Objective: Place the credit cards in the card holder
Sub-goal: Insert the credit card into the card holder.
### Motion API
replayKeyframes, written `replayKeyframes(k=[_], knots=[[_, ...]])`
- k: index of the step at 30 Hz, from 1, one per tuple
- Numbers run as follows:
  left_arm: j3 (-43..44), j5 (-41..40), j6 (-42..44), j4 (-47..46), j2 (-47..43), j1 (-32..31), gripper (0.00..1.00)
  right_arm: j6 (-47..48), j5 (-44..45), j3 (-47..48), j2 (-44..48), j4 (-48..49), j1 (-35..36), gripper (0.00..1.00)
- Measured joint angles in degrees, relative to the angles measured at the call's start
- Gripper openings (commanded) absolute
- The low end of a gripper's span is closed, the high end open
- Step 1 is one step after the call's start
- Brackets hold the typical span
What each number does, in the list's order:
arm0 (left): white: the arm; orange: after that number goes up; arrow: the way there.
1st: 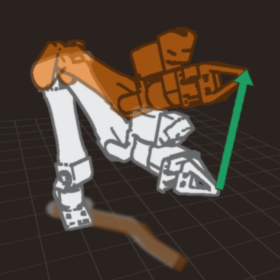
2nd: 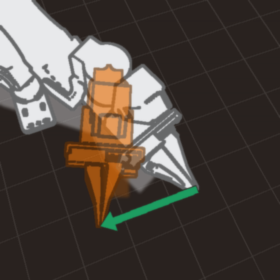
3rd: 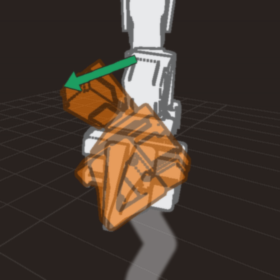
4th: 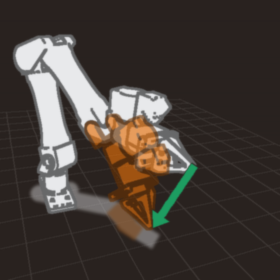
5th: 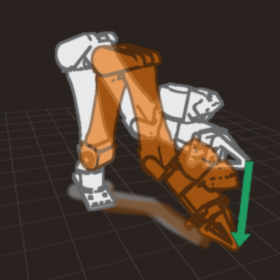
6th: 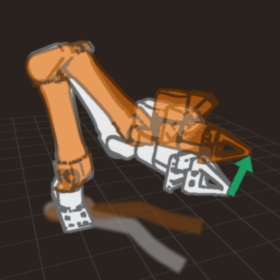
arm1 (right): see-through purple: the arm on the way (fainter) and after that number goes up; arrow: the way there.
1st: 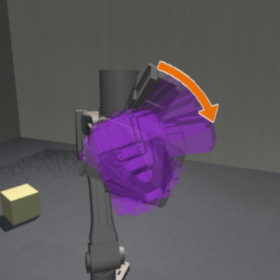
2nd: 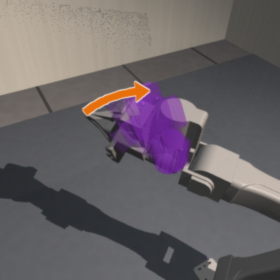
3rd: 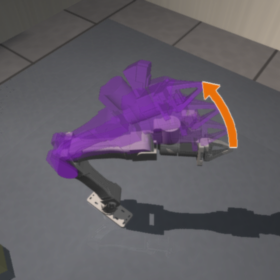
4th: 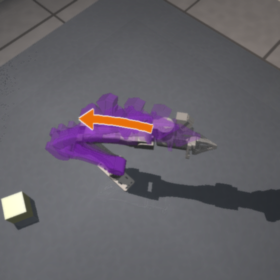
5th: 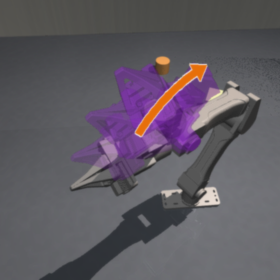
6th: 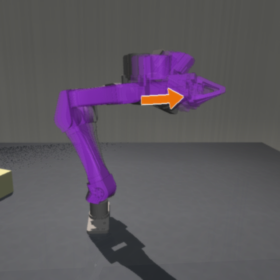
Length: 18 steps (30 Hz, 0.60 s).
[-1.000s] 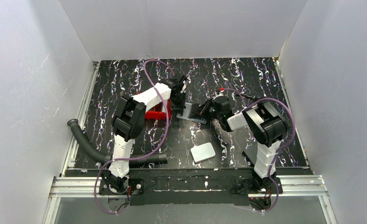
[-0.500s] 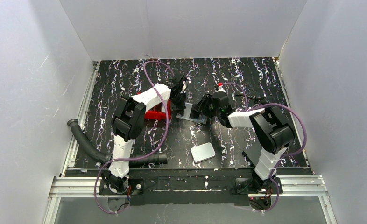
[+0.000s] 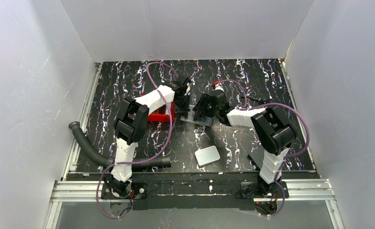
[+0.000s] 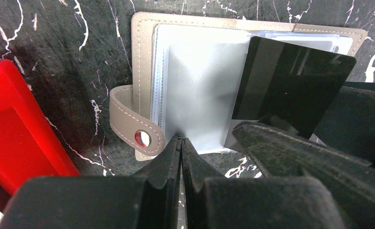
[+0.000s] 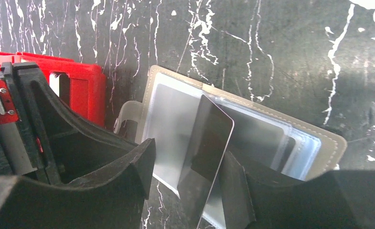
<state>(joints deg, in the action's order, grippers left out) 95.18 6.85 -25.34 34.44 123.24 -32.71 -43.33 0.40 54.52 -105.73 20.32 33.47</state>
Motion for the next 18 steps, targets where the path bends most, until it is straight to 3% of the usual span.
replayKeyframes(k=[7, 13, 18], knots=[[0.0, 0.0, 0.1, 0.0, 0.0, 0.0, 0.05, 3.1, 3.4, 3.1, 0.2, -6.1, 1.5, 0.7], [0.3, 0.3, 0.3, 0.6, 0.0, 0.0, 0.18, 7.3, 4.7, 5.3, 1.3, -13.1, 1.5, 0.72], [1.5, 1.2, 0.7, 2.3, 0.0, 0.2, 0.23, 8.8, 4.3, 5.7, 1.6, -14.8, 1.4, 0.71]])
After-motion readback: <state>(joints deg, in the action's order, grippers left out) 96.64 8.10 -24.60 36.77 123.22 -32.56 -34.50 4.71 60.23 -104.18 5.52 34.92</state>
